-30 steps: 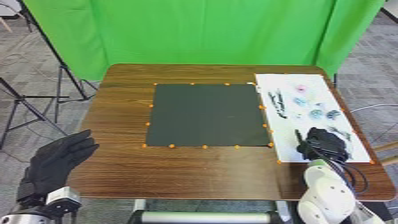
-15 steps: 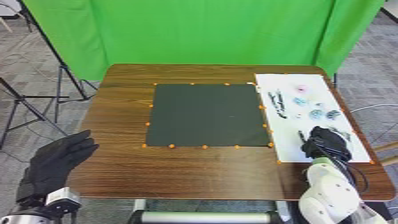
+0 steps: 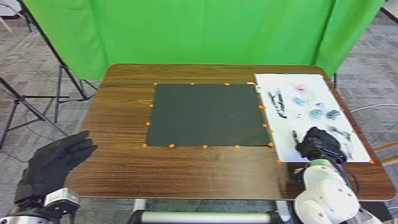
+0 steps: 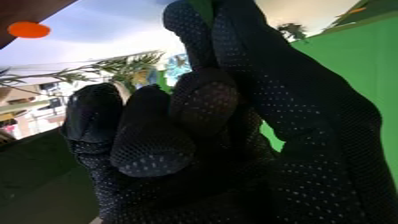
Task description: Arrange flowers
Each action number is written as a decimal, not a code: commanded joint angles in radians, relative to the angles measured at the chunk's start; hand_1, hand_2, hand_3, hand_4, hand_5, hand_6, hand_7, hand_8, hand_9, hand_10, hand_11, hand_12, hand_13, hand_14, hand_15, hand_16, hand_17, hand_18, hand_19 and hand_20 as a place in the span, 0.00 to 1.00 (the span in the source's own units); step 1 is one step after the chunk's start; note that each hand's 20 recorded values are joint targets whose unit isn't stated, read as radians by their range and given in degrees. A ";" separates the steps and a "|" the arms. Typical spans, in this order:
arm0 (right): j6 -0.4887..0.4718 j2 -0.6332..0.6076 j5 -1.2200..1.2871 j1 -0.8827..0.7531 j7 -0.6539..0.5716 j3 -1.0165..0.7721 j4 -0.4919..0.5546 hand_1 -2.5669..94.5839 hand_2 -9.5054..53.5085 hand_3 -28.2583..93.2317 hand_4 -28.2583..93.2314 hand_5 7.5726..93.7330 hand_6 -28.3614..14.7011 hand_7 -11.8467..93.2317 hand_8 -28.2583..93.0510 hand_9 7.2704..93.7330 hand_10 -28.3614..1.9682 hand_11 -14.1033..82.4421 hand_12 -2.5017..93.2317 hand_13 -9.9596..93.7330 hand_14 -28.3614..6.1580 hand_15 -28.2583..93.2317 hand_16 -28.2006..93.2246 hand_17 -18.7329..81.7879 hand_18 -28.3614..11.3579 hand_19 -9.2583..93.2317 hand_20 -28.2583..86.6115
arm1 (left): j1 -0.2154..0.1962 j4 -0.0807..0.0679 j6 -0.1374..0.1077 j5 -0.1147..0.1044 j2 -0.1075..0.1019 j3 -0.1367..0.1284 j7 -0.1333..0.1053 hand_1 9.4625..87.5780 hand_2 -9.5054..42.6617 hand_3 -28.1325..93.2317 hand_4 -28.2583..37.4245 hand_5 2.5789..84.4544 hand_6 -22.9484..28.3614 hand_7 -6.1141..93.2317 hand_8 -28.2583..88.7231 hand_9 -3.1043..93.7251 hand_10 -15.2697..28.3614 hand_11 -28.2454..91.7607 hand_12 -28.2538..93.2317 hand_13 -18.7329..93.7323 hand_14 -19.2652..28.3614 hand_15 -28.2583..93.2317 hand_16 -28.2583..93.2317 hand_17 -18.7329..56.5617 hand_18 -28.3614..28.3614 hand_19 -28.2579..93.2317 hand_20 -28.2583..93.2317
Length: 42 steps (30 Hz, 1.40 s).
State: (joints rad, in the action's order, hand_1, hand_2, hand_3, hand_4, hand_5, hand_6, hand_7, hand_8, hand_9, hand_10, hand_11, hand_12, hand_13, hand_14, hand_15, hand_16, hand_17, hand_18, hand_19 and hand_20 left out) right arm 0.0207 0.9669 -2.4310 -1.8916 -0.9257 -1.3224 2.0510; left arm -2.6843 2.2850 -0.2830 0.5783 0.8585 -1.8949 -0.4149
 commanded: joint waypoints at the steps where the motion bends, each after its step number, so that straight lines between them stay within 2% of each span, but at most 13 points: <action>1: 0.039 -0.013 -0.007 -0.009 -0.012 0.008 0.007 0.57 0.00 0.85 0.03 0.91 0.59 0.40 0.40 0.89 0.57 0.81 0.39 0.89 0.56 0.88 0.49 0.65 0.07 1.00 0.51 | -0.026 0.010 -0.004 -0.003 0.005 -0.003 -0.004 0.23 0.31 0.87 0.11 0.57 0.73 0.20 0.16 0.44 0.87 0.54 0.31 0.41 0.99 0.71 0.13 0.11 0.88 0.72 0.33; 3: 0.053 -0.022 -0.011 -0.003 -0.017 0.009 0.013 0.57 0.00 0.85 0.03 0.91 0.58 0.40 0.40 0.89 0.57 0.81 0.39 0.89 0.56 0.88 0.49 0.65 0.07 1.00 0.51 | -0.021 0.009 -0.003 -0.001 0.005 -0.002 0.000 0.22 0.31 0.87 0.11 0.57 0.73 0.20 0.16 0.44 0.87 0.54 0.31 0.41 0.99 0.71 0.13 0.11 0.88 0.72 0.33; 13: 0.077 -0.053 -0.021 0.070 -0.012 0.033 0.033 0.57 0.00 0.85 0.04 0.91 0.58 0.40 0.41 0.90 0.57 0.81 0.39 0.89 0.57 0.88 0.49 0.66 0.07 1.00 0.52 | -0.028 0.010 -0.013 -0.011 -0.010 -0.004 -0.016 0.22 0.31 0.87 0.11 0.57 0.73 0.20 0.16 0.44 0.87 0.54 0.31 0.41 0.99 0.70 0.13 0.11 0.88 0.72 0.33; 16: 0.083 -0.062 -0.025 0.094 -0.011 0.046 0.043 0.57 0.00 0.86 0.04 0.91 0.58 0.40 0.41 0.90 0.57 0.81 0.38 0.90 0.56 0.88 0.49 0.66 0.07 1.00 0.52 | -0.023 0.010 -0.009 -0.006 -0.009 -0.005 -0.008 0.22 0.31 0.87 0.11 0.57 0.73 0.20 0.16 0.44 0.87 0.54 0.31 0.41 0.99 0.70 0.13 0.11 0.88 0.72 0.33; 17: 0.082 -0.062 -0.022 0.107 -0.002 0.049 0.044 0.57 0.00 0.86 0.04 0.91 0.58 0.40 0.41 0.90 0.57 0.81 0.38 0.90 0.56 0.88 0.49 0.66 0.06 1.00 0.52 | -0.034 0.012 -0.018 -0.014 -0.017 -0.005 -0.025 0.22 0.31 0.87 0.11 0.57 0.73 0.20 0.16 0.44 0.87 0.54 0.31 0.41 0.99 0.70 0.13 0.11 0.88 0.72 0.33; 18: 0.083 -0.064 -0.023 0.107 -0.005 0.051 0.051 0.57 0.00 0.86 0.04 0.91 0.58 0.40 0.41 0.90 0.57 0.81 0.38 0.90 0.56 0.88 0.49 0.66 0.06 1.00 0.52 | -0.028 0.012 -0.014 -0.010 -0.014 -0.006 -0.012 0.22 0.31 0.87 0.11 0.57 0.73 0.20 0.16 0.44 0.87 0.54 0.31 0.41 0.99 0.70 0.13 0.11 0.88 0.72 0.33; 19: 0.086 -0.066 -0.023 0.121 0.002 0.058 0.050 0.57 0.00 0.86 0.04 0.91 0.58 0.40 0.41 0.90 0.57 0.81 0.38 0.90 0.56 0.88 0.49 0.66 0.06 1.00 0.52 | -0.030 0.011 -0.017 -0.014 -0.018 -0.006 -0.022 0.22 0.31 0.87 0.11 0.57 0.73 0.20 0.16 0.44 0.87 0.54 0.31 0.41 0.99 0.70 0.13 0.11 0.88 0.72 0.33; 20: 0.086 -0.068 -0.024 0.129 0.000 0.065 0.054 0.57 0.00 0.86 0.04 0.91 0.58 0.40 0.41 0.90 0.57 0.81 0.38 0.90 0.57 0.88 0.49 0.66 0.06 1.00 0.52 | -0.028 0.011 -0.015 -0.012 -0.017 -0.007 -0.016 0.22 0.31 0.87 0.11 0.57 0.73 0.20 0.16 0.44 0.87 0.54 0.31 0.41 0.99 0.70 0.13 0.11 0.88 0.72 0.33; 28: 0.084 -0.078 -0.025 0.215 0.018 0.128 0.053 0.57 0.00 0.86 0.04 0.91 0.58 0.40 0.41 0.90 0.58 0.81 0.38 0.90 0.57 0.88 0.49 0.66 0.06 1.00 0.52 | -0.034 0.011 -0.020 -0.016 -0.026 -0.013 -0.024 0.22 0.31 0.87 0.11 0.57 0.73 0.20 0.16 0.44 0.87 0.54 0.31 0.41 0.98 0.71 0.13 0.11 0.88 0.72 0.33; 35: 0.073 -0.081 -0.037 0.251 0.010 0.155 0.053 0.57 0.00 0.86 0.04 0.92 0.57 0.40 0.41 0.91 0.58 0.81 0.38 0.90 0.57 0.88 0.49 0.66 0.06 1.00 0.52 | -0.025 0.007 -0.016 -0.016 -0.035 -0.006 -0.023 0.22 0.31 0.87 0.11 0.57 0.73 0.20 0.16 0.44 0.87 0.54 0.31 0.41 0.99 0.71 0.13 0.11 0.88 0.72 0.33; 37: 0.024 -0.083 -0.060 0.224 -0.001 0.131 0.063 0.58 0.00 0.85 0.04 0.91 0.56 0.39 0.41 0.90 0.57 0.81 0.38 0.89 0.56 0.87 0.49 0.65 0.06 1.00 0.52 | -0.030 0.009 -0.016 -0.014 -0.034 -0.009 -0.020 0.22 0.31 0.87 0.11 0.57 0.74 0.20 0.16 0.44 0.87 0.54 0.31 0.41 0.99 0.71 0.13 0.11 0.88 0.72 0.33; 39: -0.061 -0.080 -0.029 0.183 0.002 0.080 0.084 0.57 0.00 0.84 0.04 0.90 0.54 0.39 0.41 0.87 0.53 0.79 0.38 0.87 0.53 0.87 0.49 0.63 0.06 1.00 0.48 | -0.041 0.012 -0.022 -0.018 -0.032 -0.012 -0.029 0.22 0.31 0.87 0.11 0.57 0.73 0.20 0.16 0.44 0.87 0.54 0.31 0.41 0.98 0.71 0.13 0.11 0.88 0.72 0.33; 42: -0.214 -0.073 0.044 0.102 0.004 -0.014 0.119 0.53 0.00 0.82 0.06 0.82 0.50 0.37 0.38 0.79 0.44 0.75 0.39 0.80 0.44 0.85 0.47 0.55 0.03 0.99 0.38 | -0.054 0.015 -0.023 -0.020 -0.026 -0.020 -0.030 0.22 0.31 0.87 0.11 0.57 0.73 0.20 0.16 0.44 0.87 0.54 0.31 0.41 0.98 0.71 0.13 0.11 0.88 0.72 0.33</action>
State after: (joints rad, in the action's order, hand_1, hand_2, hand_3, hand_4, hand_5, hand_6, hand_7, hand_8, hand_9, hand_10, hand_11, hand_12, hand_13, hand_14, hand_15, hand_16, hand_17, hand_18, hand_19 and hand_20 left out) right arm 0.0607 0.8941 -2.4587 -1.6464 -0.9140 -1.1810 2.1071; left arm -2.6991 2.2891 -0.2931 0.5690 0.8280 -1.9030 -0.4324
